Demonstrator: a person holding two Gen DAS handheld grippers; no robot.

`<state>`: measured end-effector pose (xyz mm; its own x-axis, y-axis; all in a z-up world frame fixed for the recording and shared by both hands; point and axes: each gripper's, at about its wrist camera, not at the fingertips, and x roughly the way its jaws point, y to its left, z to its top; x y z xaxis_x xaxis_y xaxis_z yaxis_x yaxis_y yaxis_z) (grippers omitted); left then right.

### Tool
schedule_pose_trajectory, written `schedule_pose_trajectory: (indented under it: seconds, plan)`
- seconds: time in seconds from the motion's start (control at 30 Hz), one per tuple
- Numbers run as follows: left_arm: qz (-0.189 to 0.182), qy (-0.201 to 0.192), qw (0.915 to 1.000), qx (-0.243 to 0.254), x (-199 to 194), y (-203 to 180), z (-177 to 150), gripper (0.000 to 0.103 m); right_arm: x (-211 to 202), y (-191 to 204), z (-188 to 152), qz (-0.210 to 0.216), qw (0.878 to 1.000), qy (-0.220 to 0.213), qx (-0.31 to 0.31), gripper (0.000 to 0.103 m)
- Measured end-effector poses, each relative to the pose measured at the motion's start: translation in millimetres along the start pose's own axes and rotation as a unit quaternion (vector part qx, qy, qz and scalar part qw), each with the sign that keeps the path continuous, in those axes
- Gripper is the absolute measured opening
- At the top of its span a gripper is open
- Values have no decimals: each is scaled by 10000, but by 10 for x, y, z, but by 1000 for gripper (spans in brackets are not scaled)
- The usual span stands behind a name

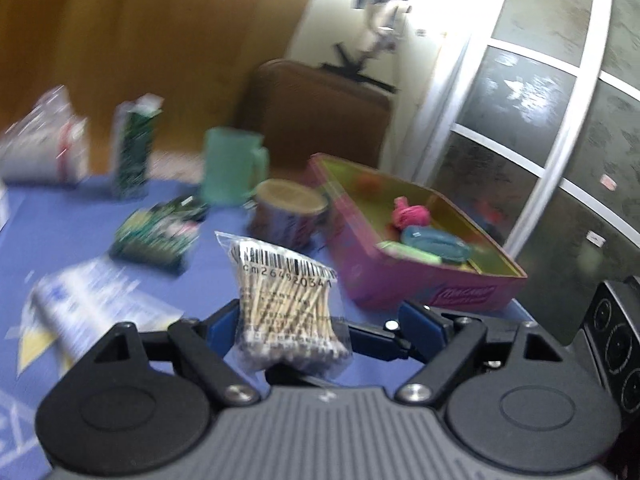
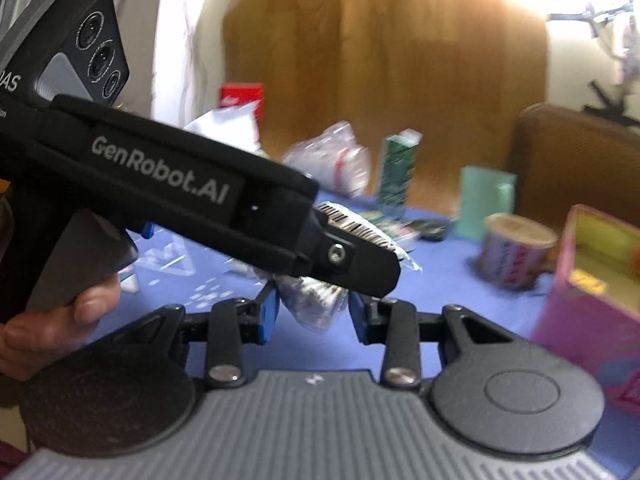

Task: Organize soft objects
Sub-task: 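Grasp the cotton swab pack with the left gripper while the right gripper releases it, then drop the cotton swab pack into the pink tin with the left gripper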

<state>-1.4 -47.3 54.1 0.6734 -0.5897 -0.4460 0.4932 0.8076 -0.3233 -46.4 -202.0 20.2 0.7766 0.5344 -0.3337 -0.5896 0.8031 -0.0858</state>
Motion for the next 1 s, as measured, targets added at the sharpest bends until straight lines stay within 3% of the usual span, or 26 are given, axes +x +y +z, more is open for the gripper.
schedule_pose_trajectory:
  seconds: [0.33, 0.43, 0.5, 0.63, 0.77, 1.0]
  plan:
    - [-530, 44, 9951, 839, 737, -732, 387, 85, -328, -675, 24, -1181, 9919, -382, 279, 41]
    - [-570, 125, 9938, 947, 980, -881, 451, 86, -363, -866, 0, -1489, 9872, -398, 400, 41]
    - [-423, 169, 9940, 996, 1118, -947, 481, 93, -347, -998, -27, -1752, 9827, -376, 459, 41]
    - [-104, 189, 9953, 940, 1237, -949, 471, 93, -217, -1265, -144, -3160, 9476, -143, 448, 47]
    - [-20, 185, 9959, 882, 1191, -873, 422, 94, -345, -1522, -228, -3115, 9434, -240, 1115, 47]
    - [127, 251, 9965, 784, 1066, -786, 344, 94, -419, -1418, -217, -3054, 9445, -392, 1149, 47]
